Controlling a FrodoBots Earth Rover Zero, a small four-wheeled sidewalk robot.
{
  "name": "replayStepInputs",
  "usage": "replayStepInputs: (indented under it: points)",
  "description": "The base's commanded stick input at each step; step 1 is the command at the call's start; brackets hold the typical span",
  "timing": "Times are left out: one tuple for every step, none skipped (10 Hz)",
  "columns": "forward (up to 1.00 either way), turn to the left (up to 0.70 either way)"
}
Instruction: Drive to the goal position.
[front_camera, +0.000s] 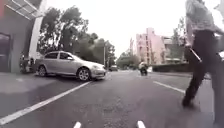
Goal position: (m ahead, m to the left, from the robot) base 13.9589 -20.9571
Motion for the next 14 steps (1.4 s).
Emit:
replayStepInputs:
  points:
    - [0.45,0.00]
    - [0.45,0.00]
    - [0.45,0.00]
    - [0.45,0.00]
    - [0.45,0.00]
    - [0.45,0.00]
    - [0.45,0.00]
    - [0.45,0.00]
    - [0.45,0.00]
    - [0.45,0.00]
    - [0.45,0.00]
    - [0.45,0.00]
    - [0.45,0.00]
    - [0.45,0.00]
